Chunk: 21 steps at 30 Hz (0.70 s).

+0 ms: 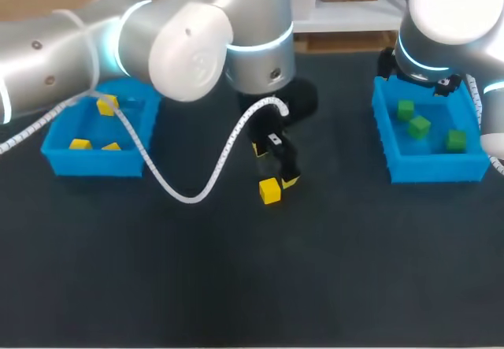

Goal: Put the green cubes in the right bin and the yellow cubes in the left bin.

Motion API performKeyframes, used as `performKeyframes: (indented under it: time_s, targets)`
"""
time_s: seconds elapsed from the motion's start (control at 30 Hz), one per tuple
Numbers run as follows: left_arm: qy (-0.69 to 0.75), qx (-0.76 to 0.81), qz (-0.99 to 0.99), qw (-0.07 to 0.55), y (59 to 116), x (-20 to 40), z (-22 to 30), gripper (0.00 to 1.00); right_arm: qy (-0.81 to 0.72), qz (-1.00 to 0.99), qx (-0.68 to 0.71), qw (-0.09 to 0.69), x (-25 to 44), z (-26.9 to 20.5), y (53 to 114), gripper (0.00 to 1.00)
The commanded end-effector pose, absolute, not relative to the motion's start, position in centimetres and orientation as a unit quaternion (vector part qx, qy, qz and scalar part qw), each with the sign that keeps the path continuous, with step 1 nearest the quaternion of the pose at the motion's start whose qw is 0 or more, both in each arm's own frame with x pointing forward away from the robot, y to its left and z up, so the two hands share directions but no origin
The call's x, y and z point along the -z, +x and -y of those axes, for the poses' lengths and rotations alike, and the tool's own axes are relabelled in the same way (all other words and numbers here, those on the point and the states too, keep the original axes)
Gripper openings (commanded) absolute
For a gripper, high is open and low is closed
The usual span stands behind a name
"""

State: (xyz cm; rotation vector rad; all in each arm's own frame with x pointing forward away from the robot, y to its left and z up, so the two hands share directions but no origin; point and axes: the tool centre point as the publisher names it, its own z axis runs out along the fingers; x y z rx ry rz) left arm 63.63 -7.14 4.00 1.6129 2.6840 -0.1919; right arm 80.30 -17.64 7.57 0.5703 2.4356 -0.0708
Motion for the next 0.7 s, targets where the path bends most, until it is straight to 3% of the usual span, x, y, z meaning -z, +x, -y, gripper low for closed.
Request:
performKeyframes:
  time_s: [0.03, 0.7]
  targets:
    - [0.519, 0.058, -0.853, -0.013, 64.2, -3.7, 7.6, 1.0, 0.217, -0.923, 0.027, 0.316, -7.5, 17.7, 80.2, 1.0]
    - [0.53, 0.029, -0.846, -0.05, 63.2, -1.4, 7.4, 1.0, 0.217, -0.923, 0.027, 0.316, -7.5, 17.7, 80.2, 1.0]
